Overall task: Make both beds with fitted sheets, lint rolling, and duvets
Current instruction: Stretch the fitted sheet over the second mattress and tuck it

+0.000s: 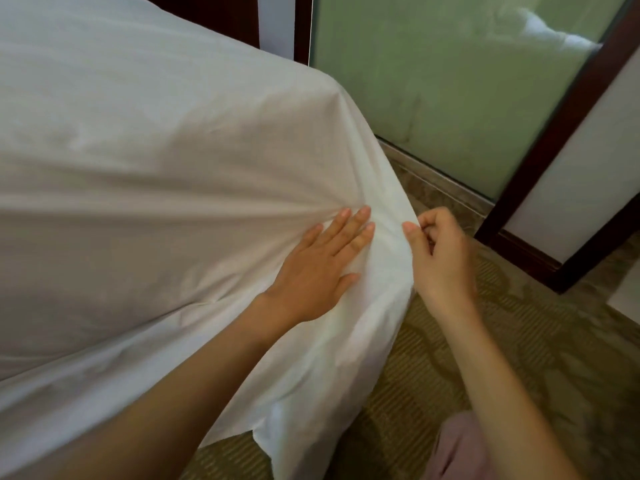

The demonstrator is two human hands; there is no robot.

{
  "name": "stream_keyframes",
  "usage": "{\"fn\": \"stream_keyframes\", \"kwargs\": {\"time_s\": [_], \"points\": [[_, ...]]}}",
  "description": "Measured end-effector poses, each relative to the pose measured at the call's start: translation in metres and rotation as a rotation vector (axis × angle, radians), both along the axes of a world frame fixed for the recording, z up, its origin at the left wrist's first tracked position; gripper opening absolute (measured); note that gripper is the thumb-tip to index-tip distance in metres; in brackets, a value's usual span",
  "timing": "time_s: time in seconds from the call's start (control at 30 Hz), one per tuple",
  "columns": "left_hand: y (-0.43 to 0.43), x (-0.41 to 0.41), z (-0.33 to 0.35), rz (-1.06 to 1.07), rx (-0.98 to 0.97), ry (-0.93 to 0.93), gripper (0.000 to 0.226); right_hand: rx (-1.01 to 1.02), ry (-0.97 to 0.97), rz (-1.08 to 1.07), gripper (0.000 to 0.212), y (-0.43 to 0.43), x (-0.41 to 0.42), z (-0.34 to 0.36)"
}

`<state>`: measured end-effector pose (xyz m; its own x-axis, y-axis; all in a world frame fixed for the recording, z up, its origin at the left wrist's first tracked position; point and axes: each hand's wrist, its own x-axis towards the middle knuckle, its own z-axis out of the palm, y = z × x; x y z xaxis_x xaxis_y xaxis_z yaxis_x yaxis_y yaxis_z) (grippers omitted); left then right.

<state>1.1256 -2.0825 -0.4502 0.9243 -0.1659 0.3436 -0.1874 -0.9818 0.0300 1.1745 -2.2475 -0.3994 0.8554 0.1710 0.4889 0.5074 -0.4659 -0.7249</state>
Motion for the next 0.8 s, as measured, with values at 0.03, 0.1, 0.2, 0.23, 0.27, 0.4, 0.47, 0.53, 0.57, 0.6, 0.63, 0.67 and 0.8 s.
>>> {"fn": "stream_keyframes", "kwargs": {"time_s": [0.03, 0.1, 0.2, 0.23, 0.27, 0.4, 0.47, 0.53, 0.57, 0.6, 0.63, 0.67, 0.8], "points": [[0.0, 0.004, -0.001, -0.001, -0.014, 0.01, 0.071, 0.003, -0.016, 0.029, 0.015, 0.0, -0.001, -0.001], [-0.001, 0.01, -0.001, -0.055, -0.15, 0.053, 0.067, -0.027, -0.028, 0.077, 0.016, 0.002, -0.003, -0.003], [-0.002, 0.014, 0.005, -0.173, -0.618, -0.078, 0.047, -0.105, -0.033, 0.159, 0.014, 0.008, -0.008, -0.002], [-0.001, 0.015, 0.009, -0.146, -0.791, -0.131, 0.042, -0.132, -0.043, 0.193, 0.015, 0.011, -0.011, -0.001], [0.001, 0.016, 0.014, -0.091, -0.961, -0.16, 0.037, -0.159, -0.049, 0.224, 0.015, 0.014, -0.014, -0.001], [0.009, 0.018, 0.045, 0.032, -1.277, -0.118, 0.041, -0.243, -0.065, 0.286, 0.015, 0.033, -0.022, -0.006], [0.008, 0.017, 0.059, 0.047, -1.152, -0.095, 0.044, -0.257, -0.05, 0.286, 0.012, 0.042, -0.023, -0.01], [0.001, 0.017, 0.067, 0.107, -0.951, -0.159, 0.041, -0.235, -0.034, 0.299, 0.009, 0.05, -0.025, -0.016], [-0.002, 0.017, 0.068, 0.134, -0.865, -0.216, 0.034, -0.23, -0.028, 0.314, 0.012, 0.054, -0.028, -0.02], [-0.003, 0.019, 0.067, 0.17, -0.804, -0.261, 0.028, -0.23, -0.028, 0.337, 0.015, 0.058, -0.032, -0.024], [-0.002, 0.021, 0.064, 0.217, -0.753, -0.293, 0.023, -0.229, -0.033, 0.362, 0.017, 0.062, -0.036, -0.028], [0.001, 0.023, 0.061, 0.264, -0.712, -0.309, 0.021, -0.222, -0.035, 0.38, 0.015, 0.065, -0.038, -0.031], [0.012, 0.028, 0.05, 0.342, -0.726, -0.218, 0.039, -0.193, 0.024, 0.365, 0.008, 0.074, -0.036, -0.038]]}}
